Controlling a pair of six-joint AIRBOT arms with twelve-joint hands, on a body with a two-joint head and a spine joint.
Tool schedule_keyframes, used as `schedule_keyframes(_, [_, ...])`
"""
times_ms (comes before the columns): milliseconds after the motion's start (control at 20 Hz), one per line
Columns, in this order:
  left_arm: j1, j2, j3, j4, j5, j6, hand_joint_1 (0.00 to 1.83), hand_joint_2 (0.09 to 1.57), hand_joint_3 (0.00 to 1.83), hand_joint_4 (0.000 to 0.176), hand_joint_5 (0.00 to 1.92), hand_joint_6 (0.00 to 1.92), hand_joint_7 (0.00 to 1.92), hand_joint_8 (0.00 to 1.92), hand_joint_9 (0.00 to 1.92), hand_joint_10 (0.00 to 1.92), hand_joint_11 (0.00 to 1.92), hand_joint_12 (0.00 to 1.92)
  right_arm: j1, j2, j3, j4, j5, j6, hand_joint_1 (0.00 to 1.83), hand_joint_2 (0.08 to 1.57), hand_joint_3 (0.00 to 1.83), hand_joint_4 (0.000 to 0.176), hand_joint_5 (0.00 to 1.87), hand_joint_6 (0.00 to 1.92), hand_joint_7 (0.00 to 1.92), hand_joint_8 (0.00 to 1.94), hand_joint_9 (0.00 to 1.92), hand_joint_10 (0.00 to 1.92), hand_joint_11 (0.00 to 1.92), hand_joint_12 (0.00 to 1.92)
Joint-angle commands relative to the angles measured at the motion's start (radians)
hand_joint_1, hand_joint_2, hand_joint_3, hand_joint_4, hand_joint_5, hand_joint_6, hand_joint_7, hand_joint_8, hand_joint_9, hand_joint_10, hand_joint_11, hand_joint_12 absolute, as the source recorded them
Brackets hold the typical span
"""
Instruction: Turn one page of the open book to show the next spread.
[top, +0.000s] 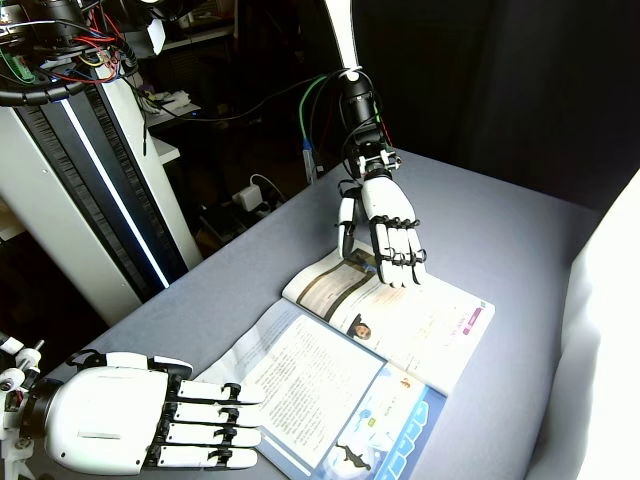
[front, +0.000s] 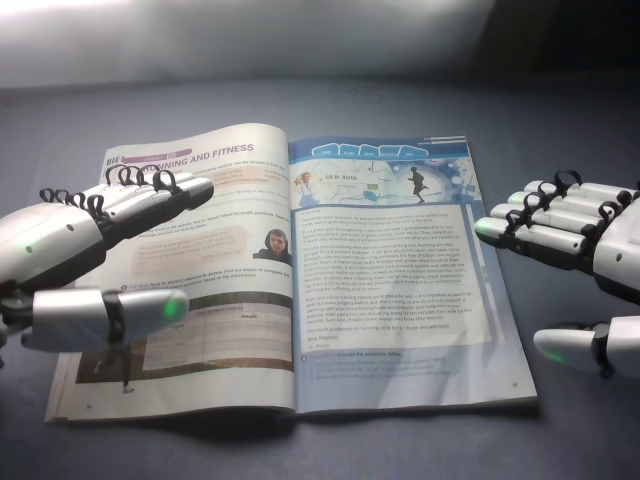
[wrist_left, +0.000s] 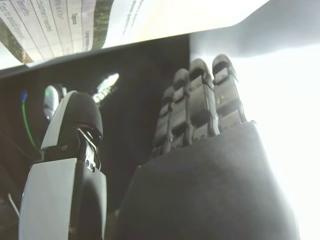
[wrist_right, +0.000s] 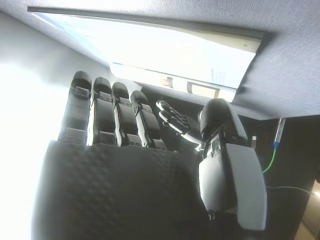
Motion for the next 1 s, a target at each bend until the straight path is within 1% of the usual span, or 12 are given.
schedule_keyframes(0, [-0.002,-0.001,-0.005,-0.026,-0.119,-0.003,0.09,1.22,0.02,0.043,0.00,0.00,0.00,0.00,0.00,0.00,0.00,0.00,0.013,0.000,0.002,0.007,0.113,0.002,0.16,1.24,0.02,0.000,0.00,0.00,0.00,0.00,0.00,0.00,0.00,0.00])
schedule_keyframes(50, [-0.001,-0.001,-0.005,-0.027,-0.116,-0.002,0.06,1.22,0.01,0.049,0.00,0.00,0.00,0.00,0.00,0.00,0.00,0.00,0.014,-0.002,0.003,0.005,0.112,0.002,0.16,1.24,0.02,0.000,0.00,0.00,0.00,0.00,0.00,0.00,0.00,0.00])
schedule_keyframes(150, [0.004,-0.001,-0.005,-0.038,-0.112,0.002,0.07,1.23,0.01,0.034,0.00,0.00,0.00,0.00,0.00,0.00,0.00,0.00,0.029,-0.015,0.012,-0.011,0.098,0.002,0.09,1.24,0.02,0.000,0.00,0.00,0.00,0.00,0.00,0.00,0.00,0.00])
schedule_keyframes(200, [0.015,0.003,-0.006,-0.049,-0.116,0.003,0.08,1.22,0.01,0.038,0.00,0.00,0.00,0.00,0.00,0.00,0.00,0.00,0.048,-0.031,0.021,-0.034,0.077,0.003,0.10,1.24,0.01,0.000,0.00,0.00,0.00,0.00,0.00,0.00,0.00,0.00])
schedule_keyframes(250, [0.023,0.008,-0.009,-0.056,-0.120,0.005,0.06,1.22,0.01,0.051,0.00,0.00,0.00,0.00,0.00,0.00,0.00,0.00,0.064,-0.044,0.030,-0.054,0.056,0.009,0.13,1.25,0.01,0.000,0.00,0.00,0.00,0.00,0.00,0.00,0.00,0.00])
schedule_keyframes(300, [0.029,0.015,-0.013,-0.062,-0.120,0.010,0.07,1.23,0.01,0.039,0.00,0.00,0.00,0.00,0.00,0.00,0.00,0.00,0.076,-0.056,0.037,-0.071,0.039,0.018,0.12,1.25,0.01,0.000,0.00,0.00,0.00,0.00,0.00,0.00,0.00,0.00])
schedule_keyframes(350, [0.033,0.021,-0.016,-0.066,-0.119,0.013,0.08,1.24,0.01,0.049,0.00,0.00,0.00,0.00,0.00,0.00,0.00,0.00,0.084,-0.067,0.047,-0.090,0.021,0.030,0.12,1.25,0.01,0.000,0.00,0.00,0.00,0.00,0.00,0.00,0.00,0.00])
schedule_keyframes(400, [0.039,0.026,-0.018,-0.072,-0.119,0.015,0.11,1.26,0.01,0.048,0.00,0.00,0.00,0.00,0.00,0.00,0.00,0.00,0.089,-0.080,0.057,-0.111,0.002,0.045,0.10,1.25,0.01,0.000,0.00,0.00,0.00,0.00,0.00,0.00,0.00,0.00])
schedule_keyframes(500, [0.049,0.037,-0.025,-0.084,-0.124,0.023,0.13,1.29,0.02,0.055,0.00,0.00,0.00,0.00,0.00,0.00,0.00,0.00,0.106,-0.104,0.072,-0.155,-0.038,0.068,0.07,1.25,0.01,0.000,0.00,0.00,0.00,0.00,0.00,0.00,0.00,0.00])
schedule_keyframes(650, [0.074,0.045,-0.034,-0.113,-0.143,0.032,0.20,1.35,0.02,0.029,0.00,0.00,0.00,0.00,0.00,0.00,0.00,0.00,0.113,-0.135,0.097,-0.192,-0.084,0.099,0.06,1.23,0.00,0.000,0.00,0.00,0.00,0.00,0.00,0.00,0.00,0.00])
schedule_keyframes(750, [0.095,0.050,-0.040,-0.132,-0.156,0.035,0.22,1.36,0.02,0.039,0.00,0.00,0.00,0.00,0.00,0.00,0.00,0.00,0.113,-0.149,0.107,-0.194,-0.105,0.102,0.07,1.24,0.00,0.000,0.00,0.00,0.00,0.00,0.00,0.00,0.00,0.00])
schedule_keyframes(950, [0.113,0.055,-0.048,-0.144,-0.163,0.036,0.25,1.37,0.01,0.043,0.00,0.00,0.00,0.00,0.00,0.00,0.00,0.00,0.109,-0.165,0.120,-0.194,-0.137,0.102,0.07,1.24,0.00,0.000,0.00,0.00,0.00,0.00,0.00,0.00,0.00,0.00])
